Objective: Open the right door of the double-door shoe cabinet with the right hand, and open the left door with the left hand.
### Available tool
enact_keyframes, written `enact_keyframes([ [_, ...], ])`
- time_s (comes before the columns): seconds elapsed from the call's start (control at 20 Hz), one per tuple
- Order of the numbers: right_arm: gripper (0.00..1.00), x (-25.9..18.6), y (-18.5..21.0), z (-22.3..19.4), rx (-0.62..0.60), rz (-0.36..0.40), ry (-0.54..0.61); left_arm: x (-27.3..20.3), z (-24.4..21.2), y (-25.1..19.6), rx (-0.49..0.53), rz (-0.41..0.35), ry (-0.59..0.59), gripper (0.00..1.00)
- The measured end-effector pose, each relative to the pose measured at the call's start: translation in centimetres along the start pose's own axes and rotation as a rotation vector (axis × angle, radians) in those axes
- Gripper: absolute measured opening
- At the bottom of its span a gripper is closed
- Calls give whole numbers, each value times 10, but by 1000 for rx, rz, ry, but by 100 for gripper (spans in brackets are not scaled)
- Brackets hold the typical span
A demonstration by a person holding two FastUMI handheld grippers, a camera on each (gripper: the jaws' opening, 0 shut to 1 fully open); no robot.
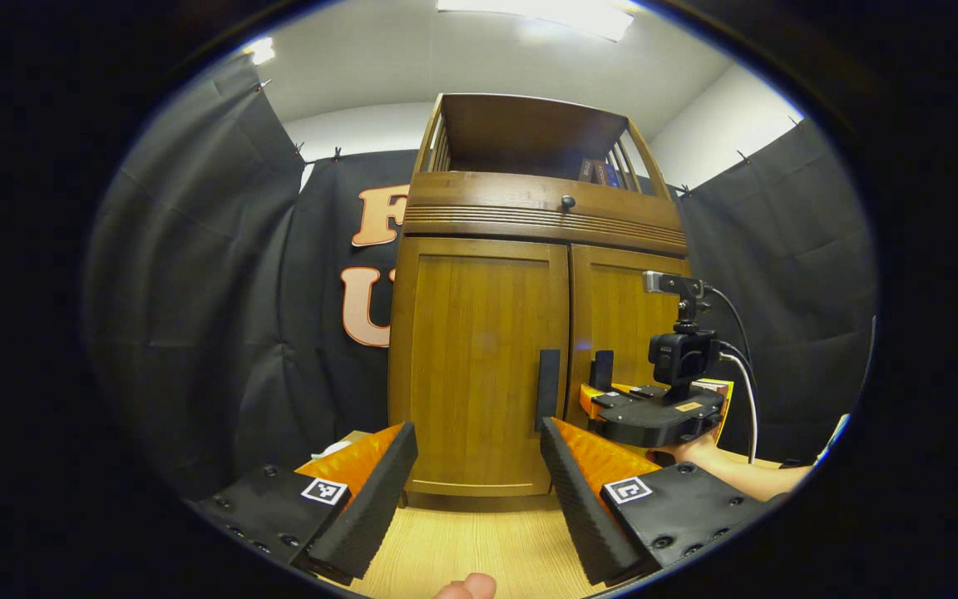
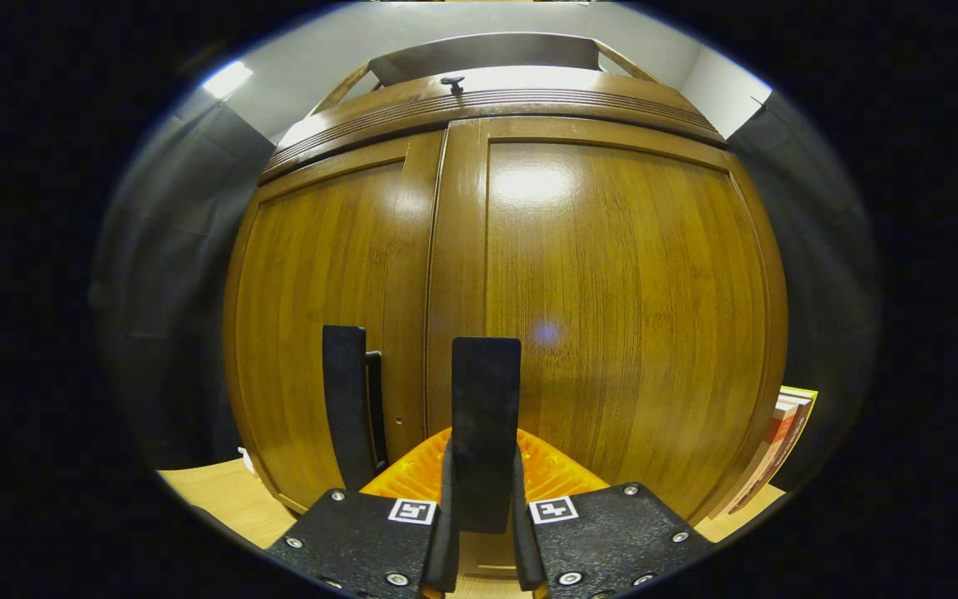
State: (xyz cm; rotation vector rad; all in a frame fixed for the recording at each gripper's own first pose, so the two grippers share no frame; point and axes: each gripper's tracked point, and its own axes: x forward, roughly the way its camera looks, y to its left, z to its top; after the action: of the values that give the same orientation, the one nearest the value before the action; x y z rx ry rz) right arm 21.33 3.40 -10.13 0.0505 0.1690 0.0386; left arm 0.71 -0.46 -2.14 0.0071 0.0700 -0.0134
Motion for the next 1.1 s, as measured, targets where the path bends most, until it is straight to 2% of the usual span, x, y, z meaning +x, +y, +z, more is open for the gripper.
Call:
enact_keyframes([
  [0.2, 27, -29, 0, 4, 27, 55, -15, -4, 2, -2, 3, 13, -15, 93],
  [0.3, 27, -42, -1, 9, 44, 96, -43, -8, 1, -4, 2, 10, -12, 96],
  [0.35, 29, -50, -3, 9, 51, 113, -45, -9, 1, -5, 2, 9, -12, 94],
  [0.45, 27, -67, -4, 12, 53, 139, -46, -10, 4, -6, 1, 5, -15, 96],
  [0.65, 27, -92, -13, 11, 30, 151, -40, -13, 5, -9, -2, -4, -25, 93],
  [0.75, 30, -107, -19, 15, 29, 158, -40, -15, 5, -8, -8, -5, -29, 96],
  [0.8, 27, -114, -21, 16, 31, 161, -38, -16, 4, -6, -12, 0, -31, 96],
  [1.1, 27, -150, -47, 18, 17, 157, -37, -16, -6, -2, -34, -7, -17, 94],
])
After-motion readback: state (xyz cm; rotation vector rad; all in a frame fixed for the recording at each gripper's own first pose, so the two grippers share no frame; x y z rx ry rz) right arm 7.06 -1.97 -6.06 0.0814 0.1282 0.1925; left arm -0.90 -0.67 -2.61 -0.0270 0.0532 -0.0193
